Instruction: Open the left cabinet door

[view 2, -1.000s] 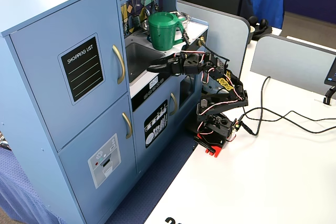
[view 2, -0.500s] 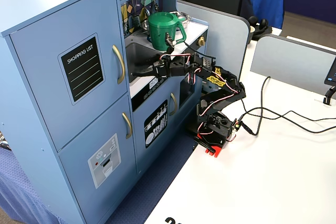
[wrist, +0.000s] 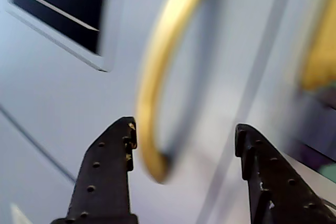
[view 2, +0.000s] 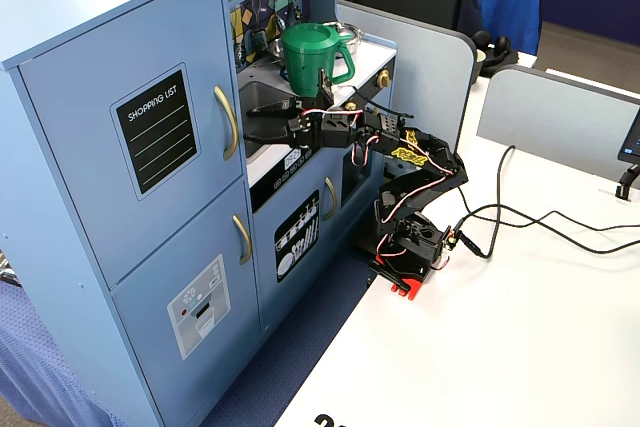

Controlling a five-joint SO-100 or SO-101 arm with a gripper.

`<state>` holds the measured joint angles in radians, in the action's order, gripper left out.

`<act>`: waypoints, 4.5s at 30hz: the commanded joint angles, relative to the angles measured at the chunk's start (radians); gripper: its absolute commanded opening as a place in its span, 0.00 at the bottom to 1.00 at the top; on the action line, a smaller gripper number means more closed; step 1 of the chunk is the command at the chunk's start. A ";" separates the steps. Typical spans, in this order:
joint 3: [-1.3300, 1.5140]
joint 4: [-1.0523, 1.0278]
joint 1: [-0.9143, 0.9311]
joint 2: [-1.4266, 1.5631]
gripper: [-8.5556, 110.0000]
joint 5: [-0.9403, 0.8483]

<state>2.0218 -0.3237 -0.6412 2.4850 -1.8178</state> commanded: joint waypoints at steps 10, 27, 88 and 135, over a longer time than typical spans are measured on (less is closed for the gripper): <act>-0.044 0.080 -0.048 -0.032 0.19 0.015; -0.173 0.169 -0.158 -0.239 0.18 -0.046; 0.176 -0.080 0.083 0.137 0.15 -0.103; 0.359 -0.396 0.324 0.397 0.12 -0.084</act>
<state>2.4222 -0.2930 -0.6366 2.7949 -2.0095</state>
